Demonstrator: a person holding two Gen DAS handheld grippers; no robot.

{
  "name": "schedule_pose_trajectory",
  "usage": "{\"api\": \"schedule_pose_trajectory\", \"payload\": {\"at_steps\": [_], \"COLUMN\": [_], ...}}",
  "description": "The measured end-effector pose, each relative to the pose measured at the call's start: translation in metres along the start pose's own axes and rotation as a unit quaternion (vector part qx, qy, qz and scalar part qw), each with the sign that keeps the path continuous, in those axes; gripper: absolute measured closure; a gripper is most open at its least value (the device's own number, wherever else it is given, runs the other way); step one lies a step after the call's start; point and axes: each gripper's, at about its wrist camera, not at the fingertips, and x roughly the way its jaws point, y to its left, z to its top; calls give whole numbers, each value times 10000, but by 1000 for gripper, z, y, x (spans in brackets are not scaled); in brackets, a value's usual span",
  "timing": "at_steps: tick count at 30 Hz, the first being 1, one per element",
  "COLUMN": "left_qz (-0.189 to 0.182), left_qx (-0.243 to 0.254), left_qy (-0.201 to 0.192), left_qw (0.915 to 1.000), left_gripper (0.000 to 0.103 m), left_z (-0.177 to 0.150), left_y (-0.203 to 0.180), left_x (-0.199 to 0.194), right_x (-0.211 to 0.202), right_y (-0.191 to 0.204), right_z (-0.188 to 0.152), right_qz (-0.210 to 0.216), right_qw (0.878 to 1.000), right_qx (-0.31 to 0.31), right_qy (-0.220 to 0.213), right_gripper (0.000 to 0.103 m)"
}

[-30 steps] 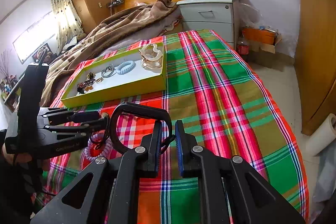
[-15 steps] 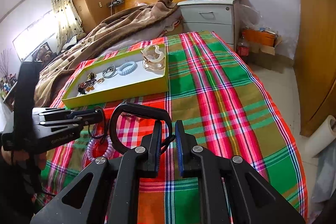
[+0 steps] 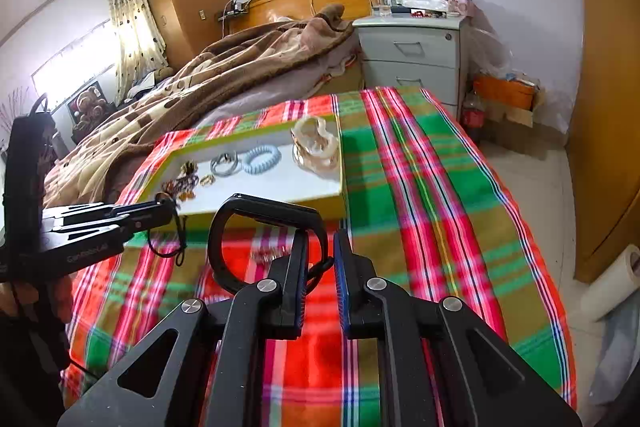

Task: Organize jewelry
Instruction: 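Carry the black band and teal-bead hair tie into the box lid with both tools, then open both tools to drop the black band and hair tie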

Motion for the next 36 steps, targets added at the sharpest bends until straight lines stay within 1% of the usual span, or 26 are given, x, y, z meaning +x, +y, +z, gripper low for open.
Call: {"api": "schedule_pose_trajectory", "payload": {"at_steps": [4, 13, 16, 25, 34, 36], "left_qz": [95, 222, 259, 323, 299, 314], "left_qx": [-62, -173, -206, -303, -354, -346], "left_qy": [-88, -59, 8, 227, 442, 484], "left_qw": [9999, 9996, 9995, 9988, 9979, 9977], "left_gripper": [88, 88, 88, 88, 88, 88], "left_z": [11, 32, 37, 43, 37, 36], "left_y": [13, 41, 50, 68, 72, 72], "left_x": [-1, 13, 23, 52, 73, 76], "right_x": [14, 56, 70, 114, 135, 138], "right_y": [9, 16, 20, 27, 29, 29], "right_z": [15, 44, 50, 55, 52, 51], "right_qz": [-17, -98, -130, -207, -361, -461], "right_qw": [9999, 9995, 9990, 9957, 9915, 9902], "right_qx": [-87, -130, -205, -412, -628, -677], "right_qy": [50, 261, 362, 808, 1084, 1129], "right_gripper": [90, 90, 90, 90, 90, 90]}}
